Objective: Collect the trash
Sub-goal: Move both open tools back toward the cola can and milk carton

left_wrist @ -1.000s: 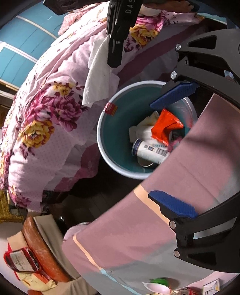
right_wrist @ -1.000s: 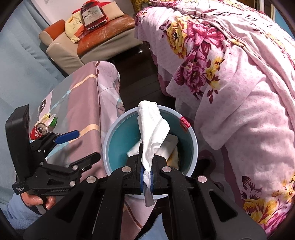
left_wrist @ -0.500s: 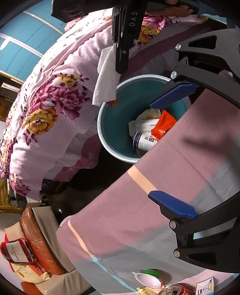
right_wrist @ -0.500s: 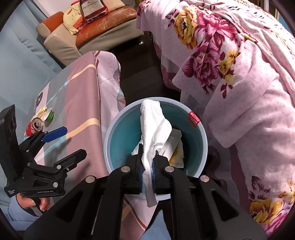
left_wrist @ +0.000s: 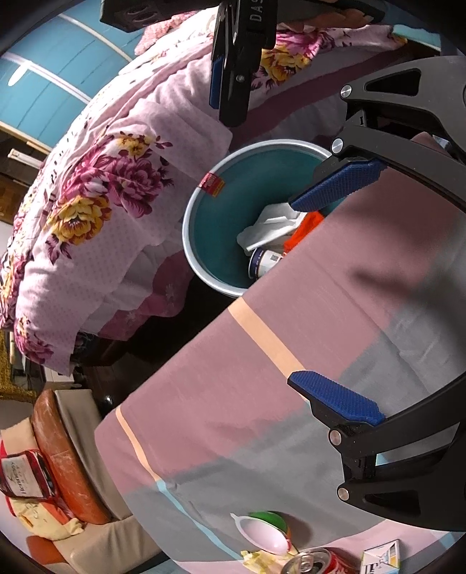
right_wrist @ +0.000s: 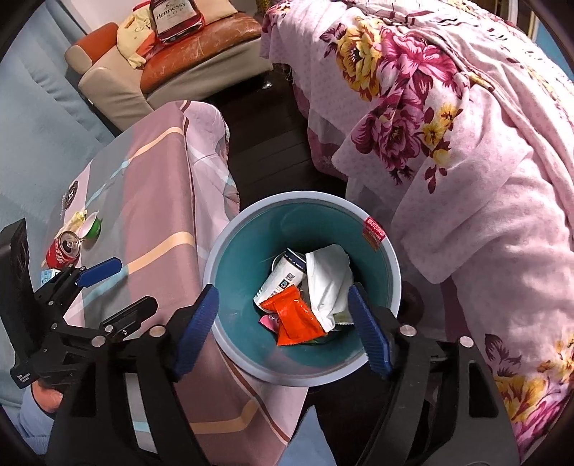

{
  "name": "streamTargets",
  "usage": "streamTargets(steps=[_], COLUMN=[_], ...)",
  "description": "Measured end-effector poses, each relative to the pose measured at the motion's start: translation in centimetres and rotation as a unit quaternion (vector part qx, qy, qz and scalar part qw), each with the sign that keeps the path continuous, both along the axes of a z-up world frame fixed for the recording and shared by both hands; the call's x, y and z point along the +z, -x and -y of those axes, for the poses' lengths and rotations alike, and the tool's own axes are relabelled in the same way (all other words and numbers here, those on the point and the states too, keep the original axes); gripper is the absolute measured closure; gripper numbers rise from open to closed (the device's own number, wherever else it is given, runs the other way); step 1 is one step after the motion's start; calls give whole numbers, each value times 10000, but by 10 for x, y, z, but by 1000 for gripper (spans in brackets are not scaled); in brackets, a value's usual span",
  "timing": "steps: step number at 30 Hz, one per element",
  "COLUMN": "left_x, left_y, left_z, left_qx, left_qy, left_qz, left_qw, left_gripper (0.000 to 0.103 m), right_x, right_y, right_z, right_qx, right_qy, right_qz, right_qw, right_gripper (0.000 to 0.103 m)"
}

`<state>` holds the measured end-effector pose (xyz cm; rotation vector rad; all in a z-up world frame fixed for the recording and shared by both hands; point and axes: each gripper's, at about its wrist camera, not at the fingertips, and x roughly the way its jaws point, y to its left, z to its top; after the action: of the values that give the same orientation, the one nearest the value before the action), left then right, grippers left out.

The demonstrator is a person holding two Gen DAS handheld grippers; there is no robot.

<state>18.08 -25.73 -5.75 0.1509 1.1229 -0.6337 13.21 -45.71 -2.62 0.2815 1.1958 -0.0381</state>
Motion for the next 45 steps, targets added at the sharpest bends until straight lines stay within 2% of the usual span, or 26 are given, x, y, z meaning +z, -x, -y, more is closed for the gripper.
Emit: streamTargets(steps=[10, 17, 22, 30, 35, 41, 45], left_x=[10, 21, 29, 38, 35, 22, 16], left_y=[9, 15, 20, 22, 19, 7, -9], left_z=[-40, -91, -136, -205, -246, -289, -305], left_qx=[413, 853, 970, 697, 473, 168, 13], left_qy=[-19, -13, -242, -759, -1069, -1583, -1612], left_qz=[30, 146, 408, 886, 980, 1075, 989], left_qw=[9991, 9962, 9941, 9907, 9883, 9814, 9820], left_gripper=[12, 12, 12, 12, 12, 12, 12], right_x=[10, 18, 23, 24, 21, 17, 14], right_y=[2, -4, -9, -19, -26, -43, -51], right_z=[-34, -78, -117, -180, -213, -250, -270], right_qx=[241, 611, 922, 1476, 1776, 2028, 2181], right_qy=[43, 121, 206, 433, 516, 645, 758], right_qz=[11, 31, 13, -121, -268, -416, -487], right_qw=[9997, 9981, 9955, 9880, 9824, 9762, 9718], right_gripper=[28, 28, 27, 27, 27, 27, 27])
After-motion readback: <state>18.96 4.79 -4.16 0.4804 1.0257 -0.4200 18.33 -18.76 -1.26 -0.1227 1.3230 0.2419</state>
